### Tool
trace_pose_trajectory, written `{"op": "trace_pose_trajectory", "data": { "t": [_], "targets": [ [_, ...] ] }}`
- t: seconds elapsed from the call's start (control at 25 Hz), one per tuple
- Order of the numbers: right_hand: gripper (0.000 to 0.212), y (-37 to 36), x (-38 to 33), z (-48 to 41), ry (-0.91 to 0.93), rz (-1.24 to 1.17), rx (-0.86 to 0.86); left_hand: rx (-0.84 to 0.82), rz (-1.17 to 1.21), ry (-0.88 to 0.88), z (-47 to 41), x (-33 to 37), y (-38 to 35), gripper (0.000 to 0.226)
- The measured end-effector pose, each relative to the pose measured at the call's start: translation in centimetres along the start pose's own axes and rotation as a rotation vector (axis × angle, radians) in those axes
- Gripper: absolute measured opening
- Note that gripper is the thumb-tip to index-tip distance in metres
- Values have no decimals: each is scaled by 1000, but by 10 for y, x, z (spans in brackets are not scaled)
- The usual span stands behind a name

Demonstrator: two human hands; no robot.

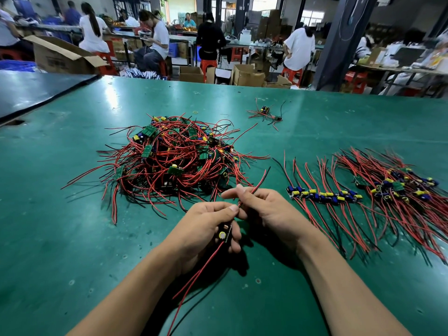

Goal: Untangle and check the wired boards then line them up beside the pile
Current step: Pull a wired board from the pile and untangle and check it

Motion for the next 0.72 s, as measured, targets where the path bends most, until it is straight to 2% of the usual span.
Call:
{"op": "trace_pose_trajectory", "data": {
  "t": [0.16,0.28,0.4,0.48,0.6,0.72],
  "targets": [
    [38,28,-26,11,168,217,334,-13,-40,-9,-1,1,0,20],
    [27,47,-42,24,289,283,515,-31,-86,-12,-1,3,2,20],
    [27,55,-50,32,354,352,649,-50,-110,-12,-1,4,2,20],
    [38,54,-46,29,323,287,647,-55,-114,-20,-1,5,1,20],
    [58,48,-31,16,160,-44,486,-64,-110,-23,-1,5,-2,20],
    [59,43,-15,8,8,-287,338,-59,-81,-22,1,5,-5,19]
  ]
}}
Point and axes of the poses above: each hand's wrist, its own z-axis away from the middle knuckle, its own y-axis out of the back of the hand, x = y × z, the point moved 10 cm from there along -z, towards the middle knuckle, and after that the axes turned 14 degrees about -y, right-handed, at the moved point
